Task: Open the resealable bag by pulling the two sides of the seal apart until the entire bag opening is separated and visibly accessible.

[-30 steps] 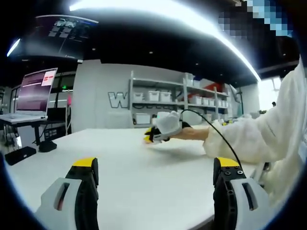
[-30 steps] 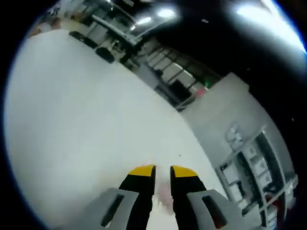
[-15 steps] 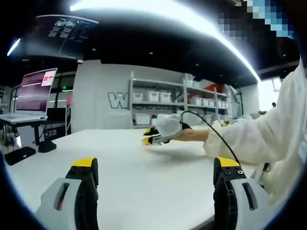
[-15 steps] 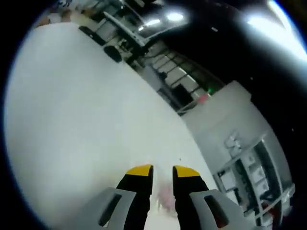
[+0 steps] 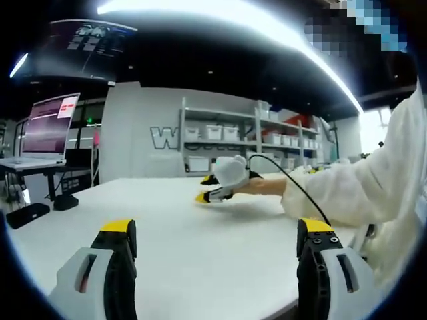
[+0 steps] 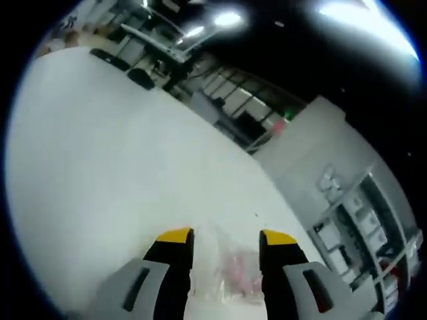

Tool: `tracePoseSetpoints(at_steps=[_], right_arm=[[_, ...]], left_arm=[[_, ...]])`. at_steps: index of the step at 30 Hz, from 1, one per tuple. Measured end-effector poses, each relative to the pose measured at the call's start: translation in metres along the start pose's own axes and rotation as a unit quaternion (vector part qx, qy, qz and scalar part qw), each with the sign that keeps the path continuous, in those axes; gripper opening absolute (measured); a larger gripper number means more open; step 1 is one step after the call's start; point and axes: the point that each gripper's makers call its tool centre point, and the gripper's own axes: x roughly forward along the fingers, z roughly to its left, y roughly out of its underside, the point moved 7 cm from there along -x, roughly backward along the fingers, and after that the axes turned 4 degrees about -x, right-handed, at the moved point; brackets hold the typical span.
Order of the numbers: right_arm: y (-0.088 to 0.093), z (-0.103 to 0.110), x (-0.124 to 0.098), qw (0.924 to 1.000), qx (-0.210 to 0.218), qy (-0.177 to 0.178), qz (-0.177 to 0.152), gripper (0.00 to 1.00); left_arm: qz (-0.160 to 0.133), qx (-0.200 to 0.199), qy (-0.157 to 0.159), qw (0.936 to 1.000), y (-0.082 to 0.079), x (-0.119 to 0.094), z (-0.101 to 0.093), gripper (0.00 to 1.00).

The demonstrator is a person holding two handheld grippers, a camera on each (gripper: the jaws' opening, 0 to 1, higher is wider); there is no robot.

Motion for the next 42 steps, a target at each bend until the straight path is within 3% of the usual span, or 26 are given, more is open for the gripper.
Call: tracePoseSetpoints(at_steps=[6,10,14,18,19,22,24,27,30,42], right_arm=[[0.002,-0.005,0.002,0.9998,0.019,0.0,0.001,0.36],[0.002,-0.009,0.0,0.9967,0.081,0.005,-0.007,0.41],[0.004,-0.017,0.004,0.9859,0.165,0.009,-0.024,0.55],[0.006,-0.021,0.0,0.9728,0.227,0.017,-0.04,0.57],[0.007,-0.022,0.0,0.971,0.235,0.019,-0.042,0.62],[0.008,-0.028,0.001,0.9608,0.268,0.037,-0.059,0.87],[0.011,-0.031,-0.001,0.9542,0.291,0.04,-0.058,0.92],[0.013,-0.036,-0.002,0.9494,0.305,0.044,-0.062,0.92],[0.016,-0.036,-0.002,0.9496,0.304,0.05,-0.057,0.99],[0.02,-0.039,-0.003,0.9461,0.316,0.046,-0.056,0.99]], left_arm=[[0.003,-0.001,0.002,1.0,0.002,0.001,-0.001,0.99],[0.002,-0.001,0.001,1.0,0.002,0.0,-0.001,0.99],[0.001,-0.002,-0.001,1.0,0.001,0.0,0.0,0.99],[0.004,0.0,-0.001,1.0,0.002,0.0,0.0,0.99],[0.004,-0.001,-0.001,1.0,0.002,0.0,0.0,0.99],[0.003,-0.001,-0.003,1.0,0.002,-0.001,0.001,0.99],[0.003,-0.002,-0.004,1.0,0.002,-0.001,0.001,0.99],[0.003,-0.005,-0.004,1.0,0.003,-0.001,0.002,0.99],[0.003,-0.004,-0.004,1.0,0.003,-0.001,0.001,0.99],[0.007,-0.004,-0.001,1.0,0.003,0.001,0.0,0.99]])
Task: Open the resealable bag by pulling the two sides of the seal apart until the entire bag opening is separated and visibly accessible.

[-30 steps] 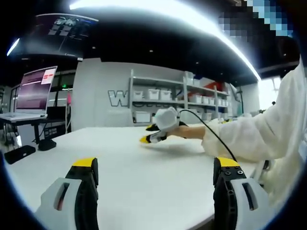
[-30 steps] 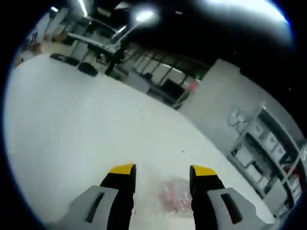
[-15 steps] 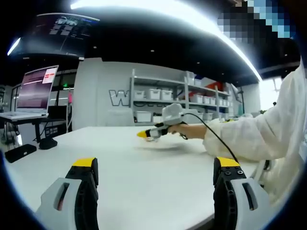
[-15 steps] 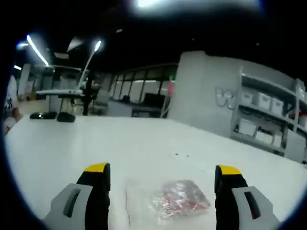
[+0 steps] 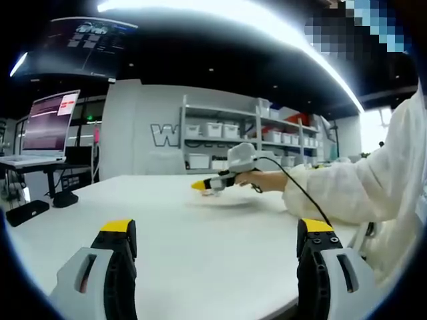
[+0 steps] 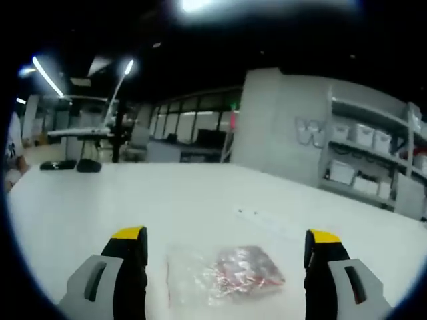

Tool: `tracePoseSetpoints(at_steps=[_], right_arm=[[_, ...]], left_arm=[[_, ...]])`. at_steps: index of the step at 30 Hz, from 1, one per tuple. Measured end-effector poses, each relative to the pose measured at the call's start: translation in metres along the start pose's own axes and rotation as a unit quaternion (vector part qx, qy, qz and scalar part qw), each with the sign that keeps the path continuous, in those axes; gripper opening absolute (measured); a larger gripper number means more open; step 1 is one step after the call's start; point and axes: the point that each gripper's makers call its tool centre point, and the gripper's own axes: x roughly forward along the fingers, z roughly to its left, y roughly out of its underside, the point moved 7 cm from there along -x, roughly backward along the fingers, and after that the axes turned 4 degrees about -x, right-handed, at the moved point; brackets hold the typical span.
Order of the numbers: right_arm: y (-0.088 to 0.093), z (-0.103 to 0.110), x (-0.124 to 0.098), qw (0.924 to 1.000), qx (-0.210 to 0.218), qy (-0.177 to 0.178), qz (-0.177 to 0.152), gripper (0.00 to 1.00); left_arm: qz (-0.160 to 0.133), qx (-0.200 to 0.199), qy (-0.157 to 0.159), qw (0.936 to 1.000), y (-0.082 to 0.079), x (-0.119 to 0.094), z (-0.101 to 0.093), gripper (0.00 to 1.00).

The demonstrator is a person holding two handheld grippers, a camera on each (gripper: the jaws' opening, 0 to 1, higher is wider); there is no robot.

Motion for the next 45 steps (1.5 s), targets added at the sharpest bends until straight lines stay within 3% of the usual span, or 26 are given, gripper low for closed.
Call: tracePoseSetpoints(at_steps=[13,17,29,36,42,45], right_arm=[[0.005,-0.01,-0.011,0.9999,0.008,0.008,0.004,0.99],[0.004,-0.01,-0.013,0.9974,0.071,-0.001,-0.006,0.99],[0.001,-0.018,-0.018,0.9946,0.101,0.012,-0.02,0.99],[-0.001,-0.018,-0.027,0.9792,0.198,0.011,-0.044,0.98],[-0.007,-0.029,-0.034,0.9522,0.294,0.028,-0.077,0.98],[-0.004,-0.032,-0.036,0.9568,0.28,0.033,-0.071,0.96]], left_arm=[[0.0,-0.001,0.004,1.0,-0.001,0.002,-0.001,0.99],[0.001,0.0,0.004,1.0,-0.001,0.002,-0.002,0.99],[0.002,0.001,0.004,1.0,-0.001,0.002,-0.002,0.99],[0.002,0.0,0.006,1.0,0.0,0.002,-0.003,0.99],[0.002,0.0,0.006,1.0,0.0,0.001,-0.004,0.99],[0.001,0.0,0.006,1.0,0.0,0.0,-0.004,0.99]])
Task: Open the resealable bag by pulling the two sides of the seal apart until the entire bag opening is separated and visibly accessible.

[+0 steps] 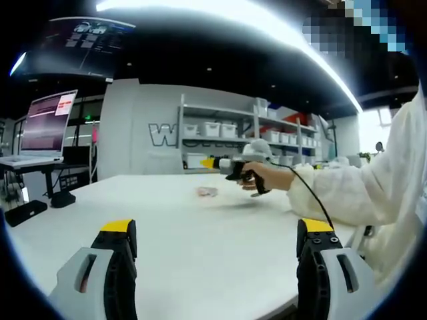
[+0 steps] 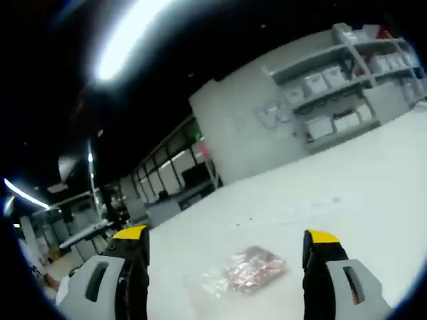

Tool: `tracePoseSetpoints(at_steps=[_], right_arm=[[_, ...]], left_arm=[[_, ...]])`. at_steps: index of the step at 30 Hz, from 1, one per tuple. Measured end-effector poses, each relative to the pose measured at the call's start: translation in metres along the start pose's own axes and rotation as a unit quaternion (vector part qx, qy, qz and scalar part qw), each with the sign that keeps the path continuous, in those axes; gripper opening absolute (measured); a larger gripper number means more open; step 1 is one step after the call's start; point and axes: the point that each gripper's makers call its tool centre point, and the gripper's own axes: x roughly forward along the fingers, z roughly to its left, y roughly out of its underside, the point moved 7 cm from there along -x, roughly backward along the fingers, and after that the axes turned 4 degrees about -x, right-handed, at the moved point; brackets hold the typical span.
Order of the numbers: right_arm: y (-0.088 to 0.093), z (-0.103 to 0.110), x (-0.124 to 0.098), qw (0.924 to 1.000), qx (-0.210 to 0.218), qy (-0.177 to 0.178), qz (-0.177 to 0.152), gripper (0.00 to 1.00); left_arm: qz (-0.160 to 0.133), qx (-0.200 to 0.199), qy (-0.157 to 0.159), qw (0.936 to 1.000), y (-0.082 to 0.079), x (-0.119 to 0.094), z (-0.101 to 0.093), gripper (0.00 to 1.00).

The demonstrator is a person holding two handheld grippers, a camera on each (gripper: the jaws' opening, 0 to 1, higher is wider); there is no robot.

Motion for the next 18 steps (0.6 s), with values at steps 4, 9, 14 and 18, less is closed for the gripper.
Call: tracePoseSetpoints(at_steps=[4,9,14,18], right_arm=[[0.004,0.002,-0.009,0.9992,-0.037,-0.005,0.011,0.96],[0.002,0.01,-0.016,0.9979,-0.06,-0.02,0.011,0.96],[0.002,0.018,-0.017,0.9978,-0.055,-0.034,0.01,0.96],[0.003,0.016,-0.018,0.9977,-0.056,-0.035,0.014,0.96]], left_arm=[[-0.002,-0.001,0.0,1.0,0.0,-0.001,0.0,0.99],[0.0,-0.003,0.003,1.0,0.001,0.0,-0.003,0.99],[0.0,-0.001,0.008,1.0,0.0,0.001,-0.007,0.99],[0.0,0.001,0.007,1.0,-0.001,0.0,-0.007,0.99]])
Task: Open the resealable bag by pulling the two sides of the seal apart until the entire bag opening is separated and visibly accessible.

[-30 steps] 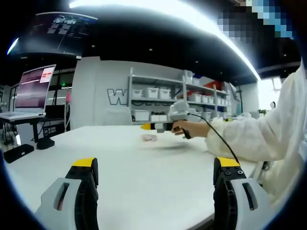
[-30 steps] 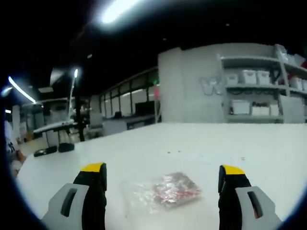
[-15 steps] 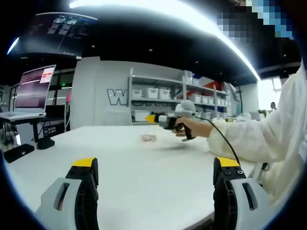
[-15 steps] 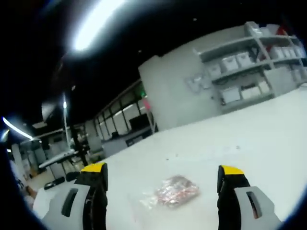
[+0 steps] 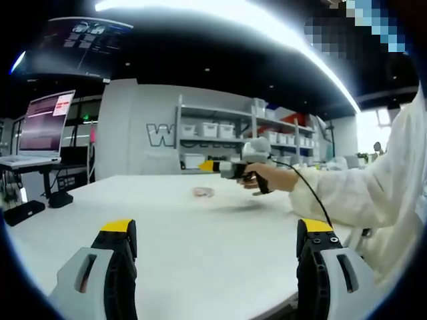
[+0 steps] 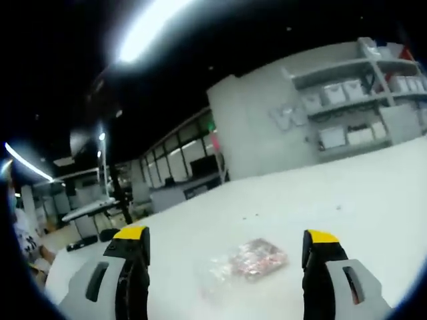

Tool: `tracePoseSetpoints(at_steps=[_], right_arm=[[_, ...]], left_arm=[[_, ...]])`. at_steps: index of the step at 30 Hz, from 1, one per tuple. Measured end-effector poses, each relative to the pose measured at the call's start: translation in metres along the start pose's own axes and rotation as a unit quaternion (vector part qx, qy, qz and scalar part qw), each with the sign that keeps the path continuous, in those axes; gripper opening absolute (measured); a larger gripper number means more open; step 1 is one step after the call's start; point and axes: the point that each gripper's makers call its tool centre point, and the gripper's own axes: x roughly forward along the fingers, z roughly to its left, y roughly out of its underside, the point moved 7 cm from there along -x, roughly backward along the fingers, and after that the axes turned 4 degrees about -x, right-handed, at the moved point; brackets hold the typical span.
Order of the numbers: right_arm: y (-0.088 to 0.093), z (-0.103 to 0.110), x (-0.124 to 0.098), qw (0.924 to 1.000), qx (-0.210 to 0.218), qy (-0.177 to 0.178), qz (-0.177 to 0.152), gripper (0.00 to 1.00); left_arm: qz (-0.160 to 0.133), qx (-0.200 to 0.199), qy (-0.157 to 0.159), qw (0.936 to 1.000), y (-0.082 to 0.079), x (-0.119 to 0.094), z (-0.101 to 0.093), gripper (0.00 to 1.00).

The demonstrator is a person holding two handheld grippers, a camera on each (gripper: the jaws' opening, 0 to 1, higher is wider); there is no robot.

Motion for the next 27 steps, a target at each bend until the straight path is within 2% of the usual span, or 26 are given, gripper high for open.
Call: tracePoseSetpoints(at_steps=[5,9,19,27], right_arm=[[0.001,-0.007,-0.005,1.0,0.002,0.004,0.001,0.96],[0.003,-0.012,-0.01,0.9996,-0.025,0.008,0.011,0.95],[0.004,-0.009,-0.02,0.9975,-0.066,-0.004,0.023,0.96],[0.007,-0.009,-0.021,0.9972,-0.07,-0.007,0.027,0.95]], left_arm=[[-0.001,0.0,0.0,1.0,-0.001,0.0,0.0,0.99],[-0.001,0.0,0.004,1.0,-0.001,0.001,-0.001,0.99],[0.002,0.001,0.007,1.0,0.0,0.003,-0.003,0.98],[0.004,0.003,0.007,1.0,0.0,0.002,-0.005,0.98]])
